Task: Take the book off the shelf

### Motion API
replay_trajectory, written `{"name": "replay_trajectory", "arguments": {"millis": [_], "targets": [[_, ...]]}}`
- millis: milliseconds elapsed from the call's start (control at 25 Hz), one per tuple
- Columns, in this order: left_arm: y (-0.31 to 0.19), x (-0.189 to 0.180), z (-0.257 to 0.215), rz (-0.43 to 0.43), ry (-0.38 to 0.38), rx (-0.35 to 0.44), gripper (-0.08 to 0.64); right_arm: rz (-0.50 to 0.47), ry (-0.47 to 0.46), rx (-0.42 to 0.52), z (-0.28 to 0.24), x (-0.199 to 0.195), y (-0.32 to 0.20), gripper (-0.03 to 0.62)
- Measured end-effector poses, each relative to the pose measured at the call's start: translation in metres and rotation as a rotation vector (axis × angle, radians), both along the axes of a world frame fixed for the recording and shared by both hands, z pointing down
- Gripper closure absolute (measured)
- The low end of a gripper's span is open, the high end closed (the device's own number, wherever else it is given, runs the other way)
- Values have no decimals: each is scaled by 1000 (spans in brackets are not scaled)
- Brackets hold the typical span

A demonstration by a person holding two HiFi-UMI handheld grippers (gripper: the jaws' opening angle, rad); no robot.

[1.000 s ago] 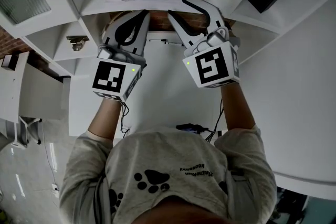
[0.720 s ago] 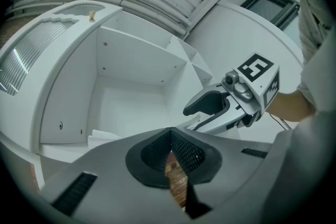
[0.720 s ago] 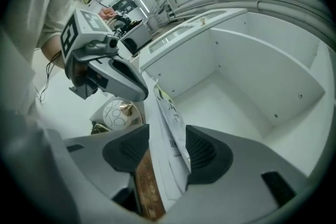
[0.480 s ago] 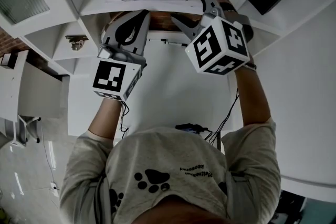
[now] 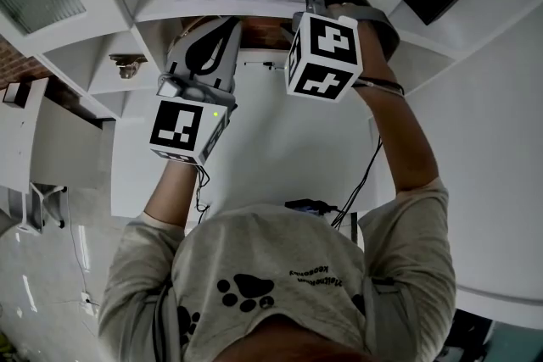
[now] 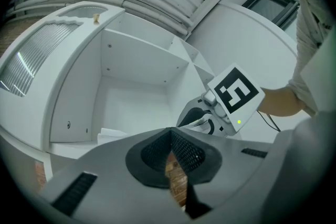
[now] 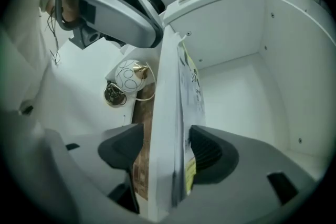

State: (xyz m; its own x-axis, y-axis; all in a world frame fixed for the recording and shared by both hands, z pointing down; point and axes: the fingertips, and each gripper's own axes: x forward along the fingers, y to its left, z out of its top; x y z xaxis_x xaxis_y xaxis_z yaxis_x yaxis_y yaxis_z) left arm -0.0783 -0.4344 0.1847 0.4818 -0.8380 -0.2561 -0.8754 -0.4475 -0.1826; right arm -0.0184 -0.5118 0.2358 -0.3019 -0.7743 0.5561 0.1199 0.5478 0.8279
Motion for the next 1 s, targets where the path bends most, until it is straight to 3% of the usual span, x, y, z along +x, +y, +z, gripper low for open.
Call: {"name": "replay_trajectory", "arguments": {"millis": [360,560,680,840,1000], "targets": [[9,-7,-6,-16,-2,7,551,8,17,84,-3,1,15,322],[20,-10,-12,-22,-25,30,550,0,9,145,-16,2,33,429],[26,-10,-17,-36,-67,52,550,-12,4,161,-23,5,43,478],[31,-14,-23,-63,-134,74,549,-33,4,180,-30,6,50,494],[37,-14,-32,-96,-293,156,549,-47,-9,181,-38,4,55,502]]}}
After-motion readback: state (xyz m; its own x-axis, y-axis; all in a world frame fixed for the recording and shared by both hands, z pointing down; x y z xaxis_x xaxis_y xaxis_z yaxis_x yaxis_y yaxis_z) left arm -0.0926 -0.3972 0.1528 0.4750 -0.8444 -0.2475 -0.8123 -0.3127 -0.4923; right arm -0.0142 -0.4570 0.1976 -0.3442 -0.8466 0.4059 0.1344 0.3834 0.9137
